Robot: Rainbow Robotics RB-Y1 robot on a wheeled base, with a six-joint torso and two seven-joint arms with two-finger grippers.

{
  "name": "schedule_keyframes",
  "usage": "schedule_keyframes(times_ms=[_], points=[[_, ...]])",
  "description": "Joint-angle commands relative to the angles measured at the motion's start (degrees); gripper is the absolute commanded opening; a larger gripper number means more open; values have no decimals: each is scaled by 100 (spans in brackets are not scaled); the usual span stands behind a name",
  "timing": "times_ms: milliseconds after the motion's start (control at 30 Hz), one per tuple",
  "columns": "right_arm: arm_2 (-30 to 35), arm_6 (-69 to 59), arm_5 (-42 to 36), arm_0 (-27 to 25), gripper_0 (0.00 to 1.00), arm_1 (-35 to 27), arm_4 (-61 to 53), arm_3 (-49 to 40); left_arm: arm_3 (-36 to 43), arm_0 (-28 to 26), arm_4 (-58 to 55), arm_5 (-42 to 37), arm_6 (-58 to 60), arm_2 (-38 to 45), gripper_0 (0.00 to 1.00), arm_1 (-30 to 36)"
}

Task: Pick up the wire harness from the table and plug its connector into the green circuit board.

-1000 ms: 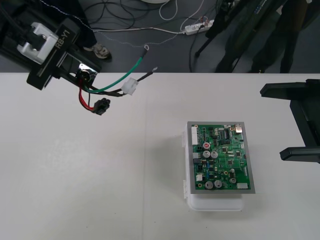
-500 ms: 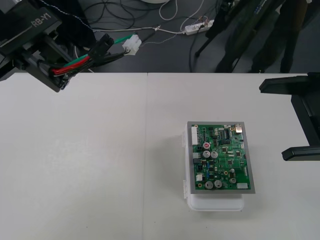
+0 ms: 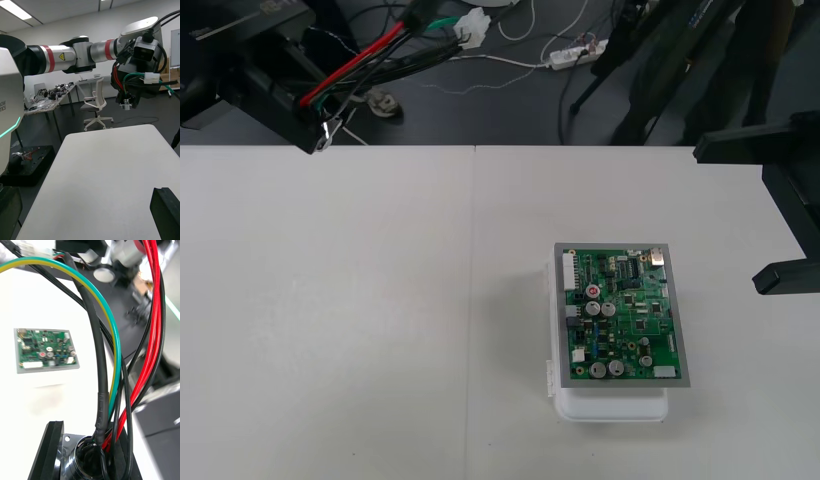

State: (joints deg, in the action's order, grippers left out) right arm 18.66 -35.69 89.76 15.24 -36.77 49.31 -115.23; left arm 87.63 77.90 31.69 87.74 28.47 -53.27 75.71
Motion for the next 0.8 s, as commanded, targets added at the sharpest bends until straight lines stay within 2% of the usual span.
schedule_keyframes(times_ms=[33, 400, 800], points=[[-223, -122, 24, 479, 100, -287, -80, 238, 404, -882, 241, 226, 889, 1249, 0, -373], [-223, -131, 24, 884, 100, -348, -80, 739, 1292, -2270, 232, 226, 2207, 2462, 0, -1076], [-319, -140, 24, 1270, 100, -339, -88, 1011, 2241, -3263, 434, 226, 3561, 2831, 0, -1805]])
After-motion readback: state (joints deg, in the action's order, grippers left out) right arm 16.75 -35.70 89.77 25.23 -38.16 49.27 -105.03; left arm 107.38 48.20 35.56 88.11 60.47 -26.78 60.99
